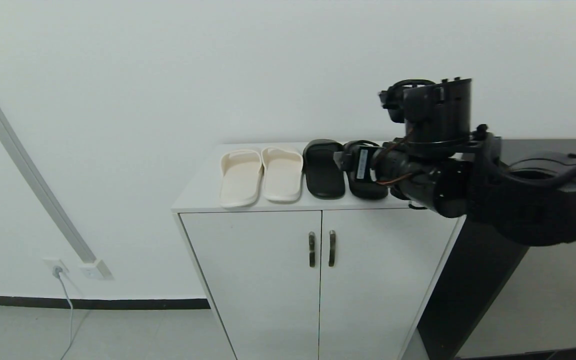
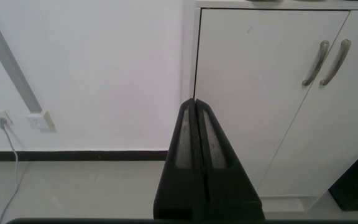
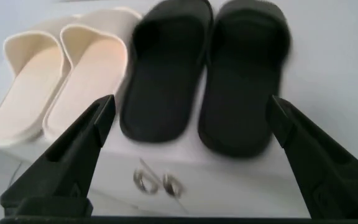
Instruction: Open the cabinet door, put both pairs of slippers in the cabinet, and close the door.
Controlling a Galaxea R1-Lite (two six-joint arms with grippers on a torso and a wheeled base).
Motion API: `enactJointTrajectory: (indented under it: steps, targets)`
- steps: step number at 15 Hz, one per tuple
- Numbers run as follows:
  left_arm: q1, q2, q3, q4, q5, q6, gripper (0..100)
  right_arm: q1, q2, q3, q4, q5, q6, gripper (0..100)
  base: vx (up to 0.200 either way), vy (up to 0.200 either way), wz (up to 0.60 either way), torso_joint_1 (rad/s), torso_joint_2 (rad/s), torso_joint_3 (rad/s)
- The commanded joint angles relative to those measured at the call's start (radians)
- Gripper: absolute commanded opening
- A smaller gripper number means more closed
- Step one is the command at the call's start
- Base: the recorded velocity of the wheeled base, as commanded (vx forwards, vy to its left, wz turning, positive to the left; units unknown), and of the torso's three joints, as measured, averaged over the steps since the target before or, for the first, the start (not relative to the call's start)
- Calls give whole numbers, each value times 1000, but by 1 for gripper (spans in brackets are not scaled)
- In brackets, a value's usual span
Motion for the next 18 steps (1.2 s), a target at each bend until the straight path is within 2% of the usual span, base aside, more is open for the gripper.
enactJointTrajectory:
  steps: [1,3,9,14,18]
  targets:
    - [0,1,0,0,2,-1,0,-23,217,-192,6,-54,-62,100,0,0,0,0,0,0]
    - [-1,1,0,0,3,-2,0,-51,298,-295,14,-83,-93,100,0,0,0,0,0,0]
    - [-1,1,0,0,3,-2,0,-112,478,-583,101,-77,-93,100,0,0,0,0,0,0]
    - [0,1,2,0,5,-4,0,-129,513,-583,111,-73,-100,100,0,0,0,0,0,0]
    - [0,1,2,0,5,-4,0,-131,473,-583,23,-80,-100,100,0,0,0,0,0,0]
